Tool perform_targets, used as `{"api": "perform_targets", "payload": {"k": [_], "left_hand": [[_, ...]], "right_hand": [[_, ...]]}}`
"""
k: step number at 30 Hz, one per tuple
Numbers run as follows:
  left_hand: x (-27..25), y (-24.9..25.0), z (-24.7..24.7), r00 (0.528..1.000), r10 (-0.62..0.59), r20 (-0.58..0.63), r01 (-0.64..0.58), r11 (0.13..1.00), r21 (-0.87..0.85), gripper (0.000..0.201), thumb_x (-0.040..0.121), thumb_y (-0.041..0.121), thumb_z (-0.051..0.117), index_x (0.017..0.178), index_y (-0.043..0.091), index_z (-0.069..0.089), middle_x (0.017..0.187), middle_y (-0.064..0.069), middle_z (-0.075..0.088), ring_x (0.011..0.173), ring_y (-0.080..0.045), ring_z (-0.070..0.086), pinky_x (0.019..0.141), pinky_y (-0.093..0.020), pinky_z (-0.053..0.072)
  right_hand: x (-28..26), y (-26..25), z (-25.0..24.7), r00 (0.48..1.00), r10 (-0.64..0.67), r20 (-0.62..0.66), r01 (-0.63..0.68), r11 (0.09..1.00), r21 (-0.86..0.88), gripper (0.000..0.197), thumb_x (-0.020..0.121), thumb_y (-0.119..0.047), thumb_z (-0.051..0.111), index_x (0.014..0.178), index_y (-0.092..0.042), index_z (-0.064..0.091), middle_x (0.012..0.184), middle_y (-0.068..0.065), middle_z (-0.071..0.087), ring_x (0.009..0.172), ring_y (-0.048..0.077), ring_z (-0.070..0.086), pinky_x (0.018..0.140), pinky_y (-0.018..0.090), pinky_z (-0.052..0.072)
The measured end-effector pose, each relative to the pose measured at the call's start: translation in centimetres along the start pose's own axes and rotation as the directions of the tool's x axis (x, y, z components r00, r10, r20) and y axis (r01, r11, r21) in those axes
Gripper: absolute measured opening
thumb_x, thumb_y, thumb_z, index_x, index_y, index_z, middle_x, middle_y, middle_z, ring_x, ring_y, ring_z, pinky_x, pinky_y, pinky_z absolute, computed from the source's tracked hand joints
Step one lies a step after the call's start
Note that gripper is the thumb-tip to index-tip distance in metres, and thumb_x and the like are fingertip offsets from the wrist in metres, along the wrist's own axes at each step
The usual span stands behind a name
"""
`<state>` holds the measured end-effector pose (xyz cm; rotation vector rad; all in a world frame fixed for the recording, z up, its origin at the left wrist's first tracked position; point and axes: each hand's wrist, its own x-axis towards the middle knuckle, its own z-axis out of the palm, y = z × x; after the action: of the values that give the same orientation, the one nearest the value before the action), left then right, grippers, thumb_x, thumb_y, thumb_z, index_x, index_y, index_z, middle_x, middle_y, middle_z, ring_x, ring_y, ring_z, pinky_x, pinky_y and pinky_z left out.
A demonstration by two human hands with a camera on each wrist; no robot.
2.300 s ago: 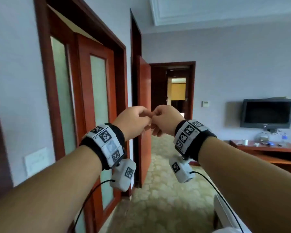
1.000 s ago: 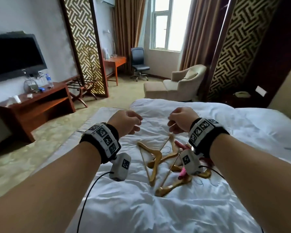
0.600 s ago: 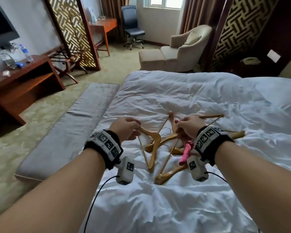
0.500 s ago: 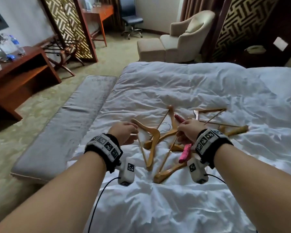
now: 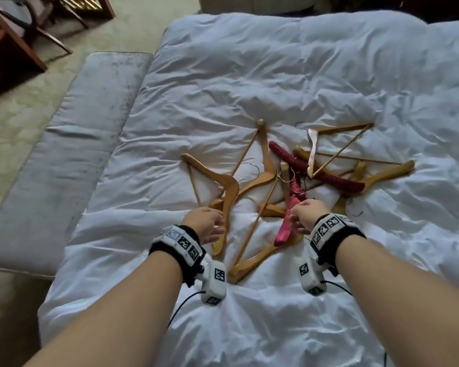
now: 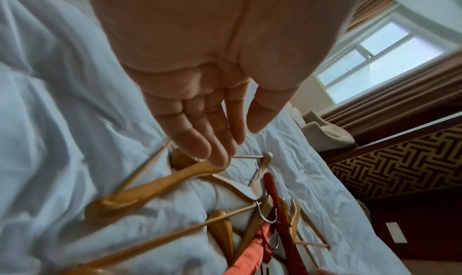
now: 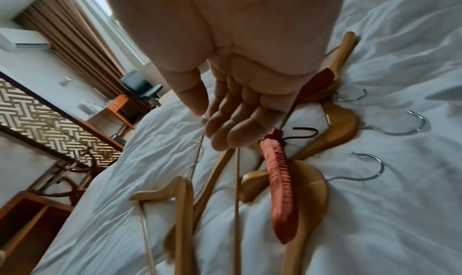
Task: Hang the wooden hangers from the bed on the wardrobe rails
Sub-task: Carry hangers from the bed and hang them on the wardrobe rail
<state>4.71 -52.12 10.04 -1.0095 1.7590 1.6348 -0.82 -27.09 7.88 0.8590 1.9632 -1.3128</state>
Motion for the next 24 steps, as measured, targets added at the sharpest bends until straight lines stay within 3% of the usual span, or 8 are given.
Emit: {"api": "perform_targets", "payload": {"k": [4, 9, 13, 16, 19, 21, 24], "left_hand": [[3.5, 0.2, 4.3, 0.997, -0.051, 0.059, 0.051, 0.999, 0.001, 0.011, 0.098, 0.010, 0.051, 0.102, 0.009, 0.062, 0.091, -0.012, 0.064, 0.065, -0.020, 0.063, 0.052, -0.025, 0.050], [6.6, 1.2, 10.0, 0.982, -0.119, 0.149, 0.116, 0.993, 0.026, 0.014, 0.099, 0.016, 0.055, 0.109, 0.008, 0.060, 0.093, -0.009, 0.065, 0.074, -0.022, 0.065, 0.061, -0.029, 0.051], [9.0, 1.9, 13.7, 0.972, -0.153, 0.180, 0.149, 0.988, 0.032, 0.018, 0.099, 0.020, 0.056, 0.111, 0.008, 0.062, 0.098, -0.007, 0.065, 0.086, -0.023, 0.065, 0.065, -0.030, 0.052], [10.7, 1.1, 15.5, 0.964, -0.200, 0.176, 0.192, 0.979, 0.062, 0.021, 0.097, 0.023, 0.057, 0.111, 0.010, 0.064, 0.100, -0.005, 0.065, 0.090, -0.022, 0.062, 0.068, -0.030, 0.049], [11.9, -1.0, 16.6, 0.958, -0.260, 0.122, 0.243, 0.960, 0.142, 0.030, 0.092, 0.032, 0.063, 0.115, 0.013, 0.064, 0.107, -0.005, 0.065, 0.097, -0.022, 0.061, 0.080, -0.036, 0.053], [12.1, -2.4, 17.3, 0.952, -0.284, 0.113, 0.253, 0.939, 0.232, 0.025, 0.092, 0.032, 0.065, 0.108, 0.013, 0.063, 0.104, -0.007, 0.064, 0.099, -0.025, 0.061, 0.092, -0.044, 0.052], [11.9, -3.7, 18.4, 0.925, -0.332, 0.186, 0.276, 0.922, 0.271, 0.024, 0.093, 0.028, 0.065, 0.107, 0.009, 0.064, 0.104, -0.014, 0.071, 0.092, -0.029, 0.066, 0.085, -0.041, 0.054]], "right_hand": [[3.5, 1.5, -2.0, 0.998, 0.067, 0.007, -0.067, 0.993, 0.096, 0.011, 0.089, -0.006, 0.045, 0.081, -0.011, 0.050, 0.065, 0.009, 0.049, 0.042, 0.016, 0.045, 0.046, 0.025, 0.037], [6.2, 1.6, -4.8, 0.994, 0.100, -0.045, -0.088, 0.974, 0.209, 0.003, 0.098, -0.010, 0.050, 0.097, -0.007, 0.050, 0.077, 0.010, 0.050, 0.053, 0.021, 0.046, 0.051, 0.027, 0.035], [9.0, 1.8, -5.9, 0.988, 0.137, -0.070, -0.111, 0.949, 0.294, 0.016, 0.099, -0.017, 0.044, 0.106, -0.004, 0.052, 0.085, 0.009, 0.056, 0.059, 0.020, 0.053, 0.052, 0.027, 0.042], [10.5, 2.6, -5.9, 0.983, 0.170, -0.072, -0.141, 0.942, 0.305, 0.023, 0.099, -0.026, 0.046, 0.107, -0.007, 0.056, 0.096, 0.009, 0.063, 0.073, 0.023, 0.063, 0.059, 0.032, 0.052], [11.5, 3.8, -5.6, 0.979, 0.199, -0.049, -0.171, 0.926, 0.337, 0.027, 0.099, -0.032, 0.048, 0.099, -0.007, 0.057, 0.102, 0.010, 0.063, 0.075, 0.025, 0.061, 0.060, 0.032, 0.049], [12.1, 4.3, -5.6, 0.977, 0.206, -0.052, -0.175, 0.917, 0.358, 0.027, 0.100, -0.032, 0.048, 0.095, -0.006, 0.056, 0.101, 0.011, 0.061, 0.072, 0.024, 0.057, 0.057, 0.030, 0.044], [13.4, 3.9, -5.9, 0.983, 0.168, -0.070, -0.135, 0.929, 0.344, 0.027, 0.100, -0.032, 0.047, 0.110, -0.008, 0.055, 0.106, 0.010, 0.062, 0.078, 0.025, 0.061, 0.060, 0.031, 0.048]]}}
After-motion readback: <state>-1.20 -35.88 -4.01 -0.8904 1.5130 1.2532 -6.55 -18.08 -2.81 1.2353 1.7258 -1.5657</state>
